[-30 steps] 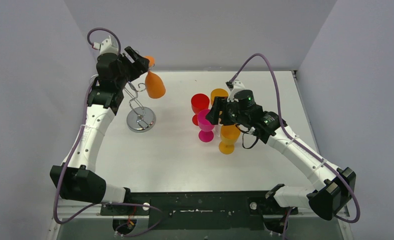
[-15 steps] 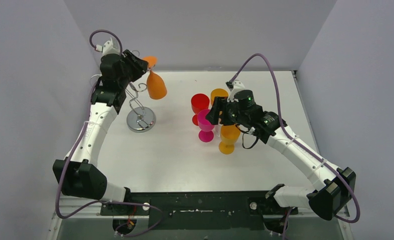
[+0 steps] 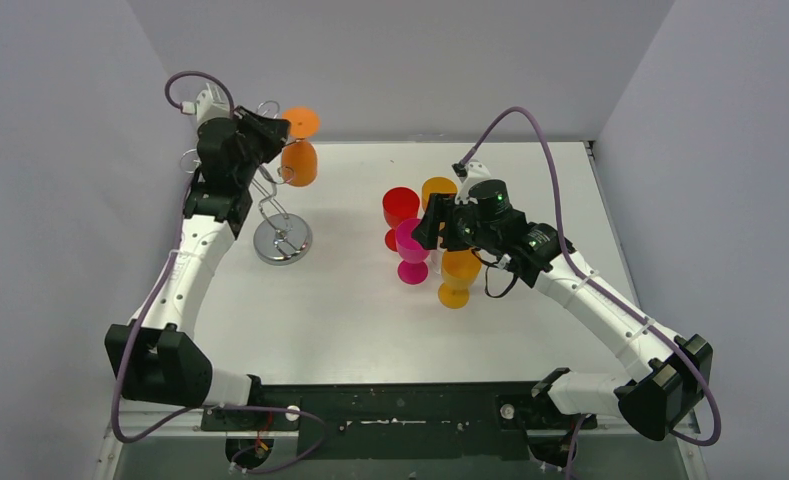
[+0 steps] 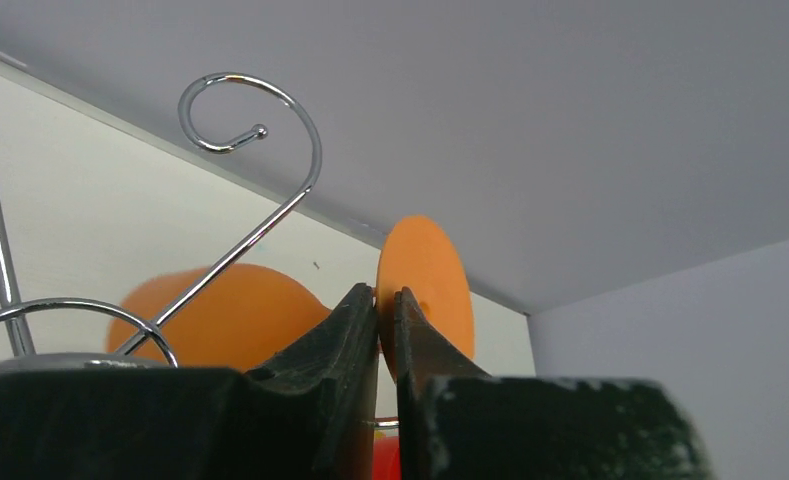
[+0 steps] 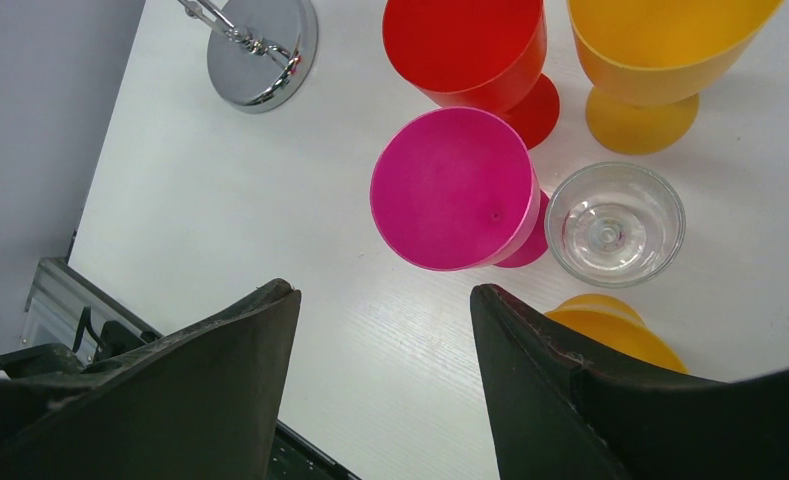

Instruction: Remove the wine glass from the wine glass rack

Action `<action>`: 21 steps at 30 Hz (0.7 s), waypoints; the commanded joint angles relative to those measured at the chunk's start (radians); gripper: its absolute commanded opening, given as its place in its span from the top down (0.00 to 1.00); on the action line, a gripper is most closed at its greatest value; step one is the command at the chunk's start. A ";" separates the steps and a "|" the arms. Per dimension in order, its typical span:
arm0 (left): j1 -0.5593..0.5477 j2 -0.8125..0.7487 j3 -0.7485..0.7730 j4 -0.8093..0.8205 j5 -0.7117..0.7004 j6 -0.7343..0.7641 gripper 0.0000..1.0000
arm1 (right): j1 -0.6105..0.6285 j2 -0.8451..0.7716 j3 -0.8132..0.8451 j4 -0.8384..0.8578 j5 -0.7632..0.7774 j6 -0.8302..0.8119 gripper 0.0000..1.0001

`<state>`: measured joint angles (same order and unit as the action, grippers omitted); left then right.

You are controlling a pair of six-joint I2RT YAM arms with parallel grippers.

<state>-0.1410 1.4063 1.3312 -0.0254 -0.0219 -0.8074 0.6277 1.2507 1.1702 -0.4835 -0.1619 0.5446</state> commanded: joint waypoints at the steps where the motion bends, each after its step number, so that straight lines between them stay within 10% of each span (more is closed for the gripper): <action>1: 0.013 -0.056 -0.022 0.093 0.012 -0.062 0.98 | -0.007 -0.023 0.003 0.032 0.009 0.010 0.35; 21: 0.092 -0.024 -0.110 0.317 0.325 -0.327 1.00 | -0.006 -0.042 -0.013 0.029 0.007 0.034 0.35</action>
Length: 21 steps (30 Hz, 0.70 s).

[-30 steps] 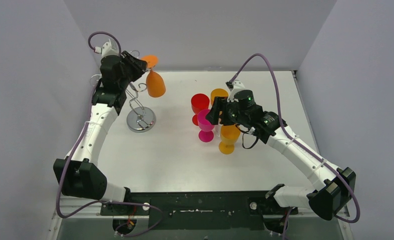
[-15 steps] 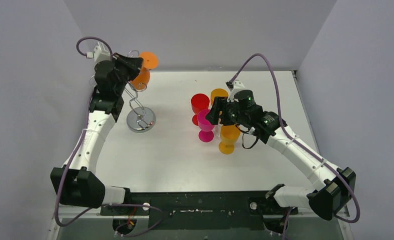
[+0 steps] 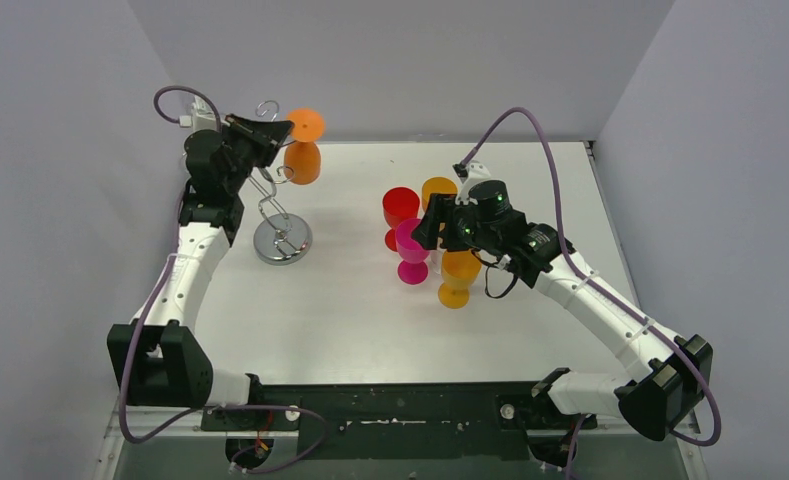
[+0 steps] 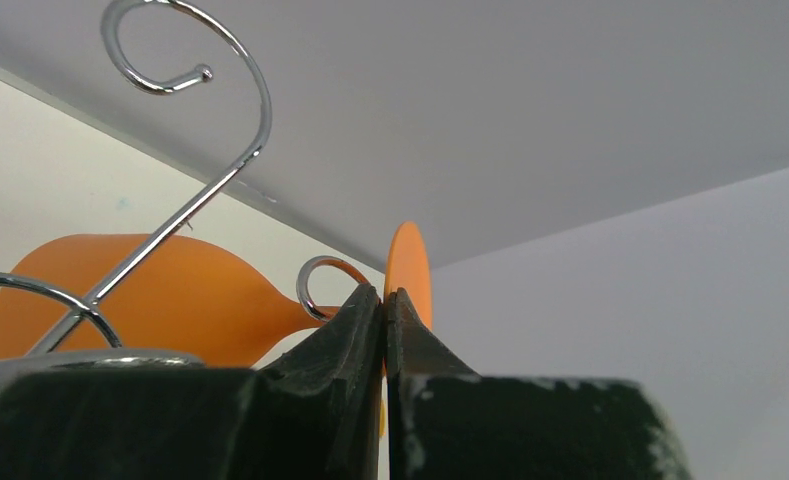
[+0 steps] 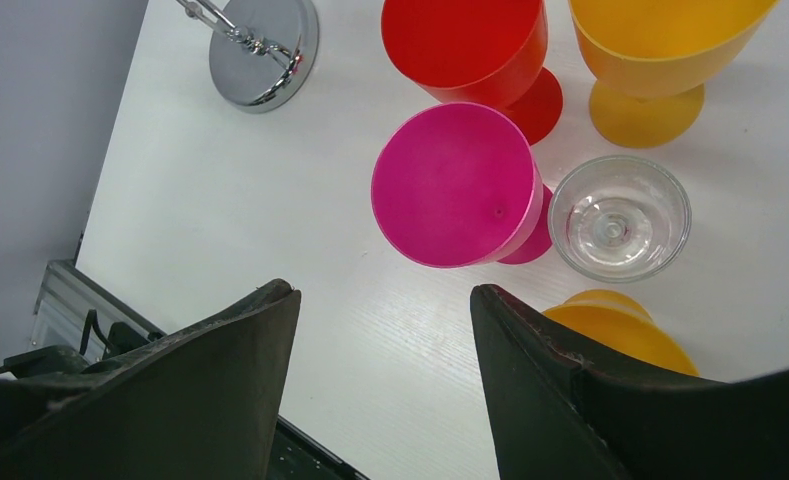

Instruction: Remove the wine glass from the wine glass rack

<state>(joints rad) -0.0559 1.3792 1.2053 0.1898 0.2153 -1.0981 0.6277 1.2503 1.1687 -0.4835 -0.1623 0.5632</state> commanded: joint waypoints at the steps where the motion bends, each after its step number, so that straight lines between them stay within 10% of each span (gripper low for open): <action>1: 0.007 0.004 0.022 0.092 0.093 -0.031 1.00 | -0.007 -0.041 -0.013 0.029 0.007 0.016 0.35; 21: 0.042 -0.091 0.009 -0.038 0.081 0.042 1.00 | -0.006 -0.034 -0.019 0.025 0.012 0.024 0.36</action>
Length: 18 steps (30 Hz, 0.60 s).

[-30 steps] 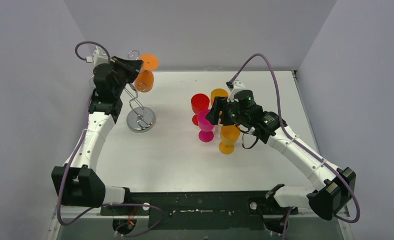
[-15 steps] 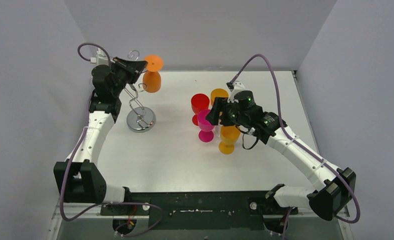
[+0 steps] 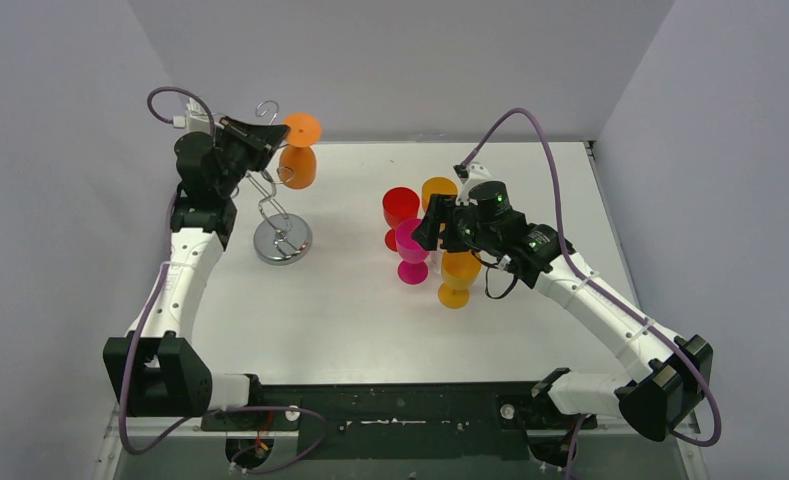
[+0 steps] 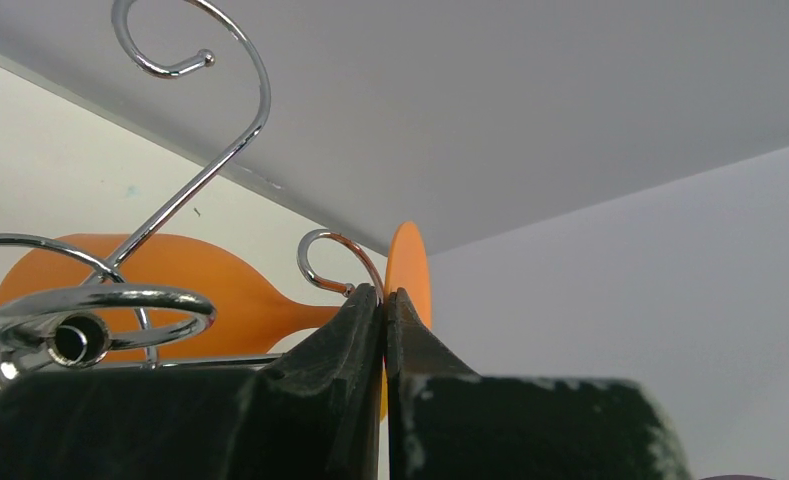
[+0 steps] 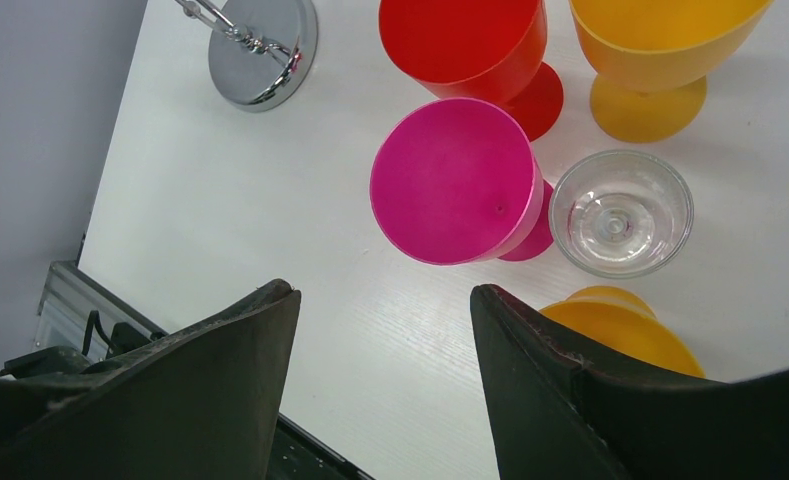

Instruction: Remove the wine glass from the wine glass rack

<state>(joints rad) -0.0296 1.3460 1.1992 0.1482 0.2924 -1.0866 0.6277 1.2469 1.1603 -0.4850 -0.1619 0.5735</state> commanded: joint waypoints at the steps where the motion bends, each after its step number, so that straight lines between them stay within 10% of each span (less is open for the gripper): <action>1: 0.018 -0.061 0.013 0.003 0.004 0.033 1.00 | -0.006 -0.030 -0.011 0.026 0.012 0.014 0.35; 18: 0.056 -0.047 0.090 -0.051 -0.038 0.125 1.00 | -0.006 -0.026 -0.008 0.028 0.013 0.017 0.35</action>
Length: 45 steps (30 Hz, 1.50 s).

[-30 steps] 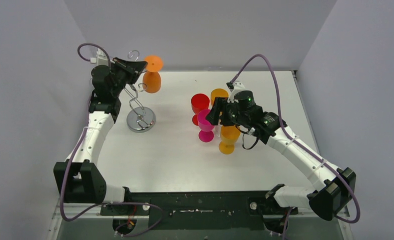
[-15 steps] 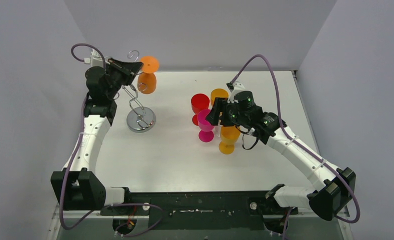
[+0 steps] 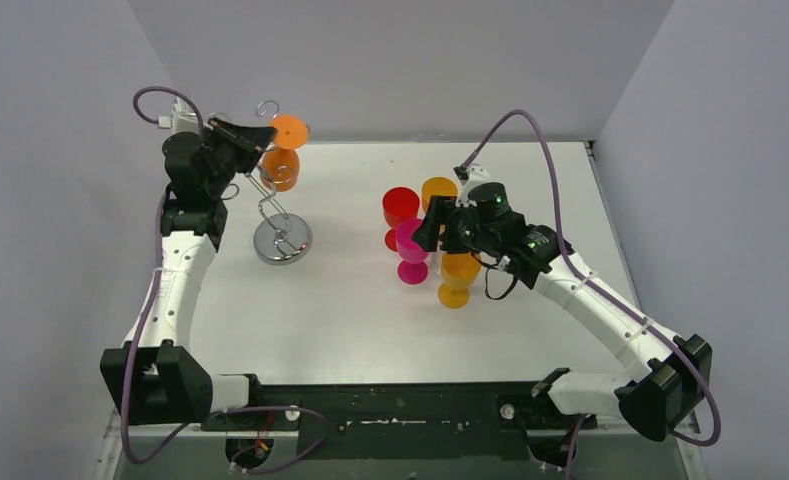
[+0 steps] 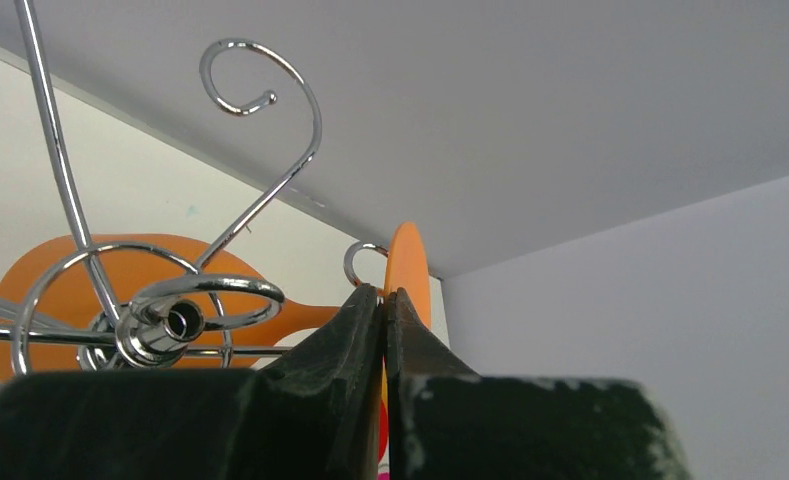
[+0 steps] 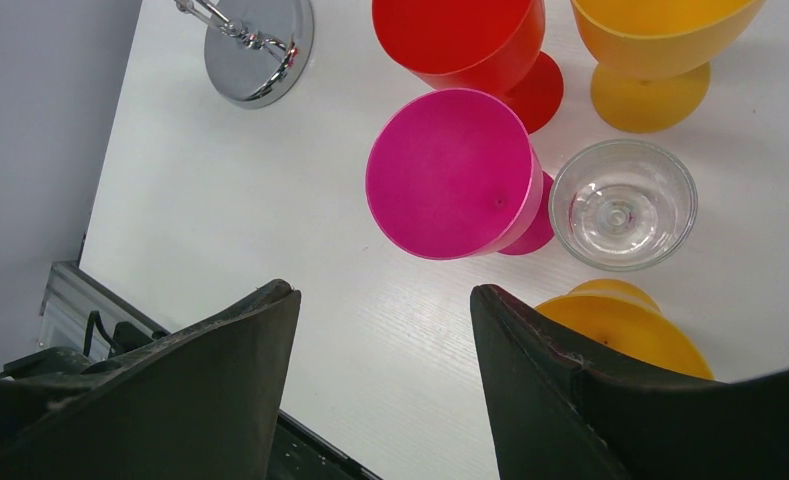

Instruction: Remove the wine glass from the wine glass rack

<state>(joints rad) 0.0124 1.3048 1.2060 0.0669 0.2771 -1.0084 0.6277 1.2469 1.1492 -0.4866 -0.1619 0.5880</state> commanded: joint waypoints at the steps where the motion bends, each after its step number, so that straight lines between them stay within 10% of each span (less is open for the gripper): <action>1: 0.013 0.001 0.093 0.033 -0.022 0.046 1.00 | -0.007 -0.027 0.003 0.029 0.013 0.003 0.35; 20: 0.003 0.174 0.082 0.418 0.086 -0.179 1.00 | -0.007 -0.026 0.031 0.022 0.020 -0.018 0.35; 45: -0.154 0.213 0.208 0.586 0.468 0.001 1.00 | -0.006 -0.196 -0.097 0.201 -0.038 -0.022 0.33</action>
<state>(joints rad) -0.1158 1.5578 1.3773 0.5392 0.6613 -1.0409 0.6277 1.1175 1.0904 -0.4088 -0.1776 0.5629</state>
